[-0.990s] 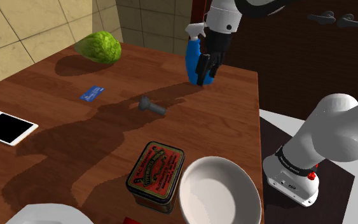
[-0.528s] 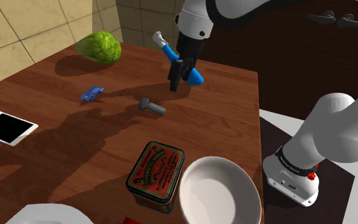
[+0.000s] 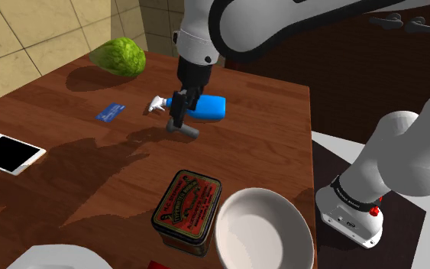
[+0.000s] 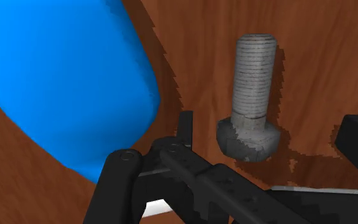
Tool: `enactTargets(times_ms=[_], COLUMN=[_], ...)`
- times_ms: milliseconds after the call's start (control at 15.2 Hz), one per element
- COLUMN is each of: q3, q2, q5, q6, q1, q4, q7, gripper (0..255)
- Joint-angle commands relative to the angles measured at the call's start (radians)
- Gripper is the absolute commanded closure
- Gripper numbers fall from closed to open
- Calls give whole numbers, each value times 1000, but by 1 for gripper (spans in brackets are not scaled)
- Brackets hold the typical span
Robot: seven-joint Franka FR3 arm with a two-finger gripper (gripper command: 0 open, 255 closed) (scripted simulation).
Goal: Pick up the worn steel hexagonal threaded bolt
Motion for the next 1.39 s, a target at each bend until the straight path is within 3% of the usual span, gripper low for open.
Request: enactTargets(times_ms=[0,528,594,1320], q3=[7,12,12,10], q2=[20,50,49,40], q5=[-5,-3,-3,-3], q6=[23,111,110,84], q1=[6,8,9,8], q4=[6,-52,-53,-35], q7=[-4,-13,-13,-10], gripper=[0,0,255,255])
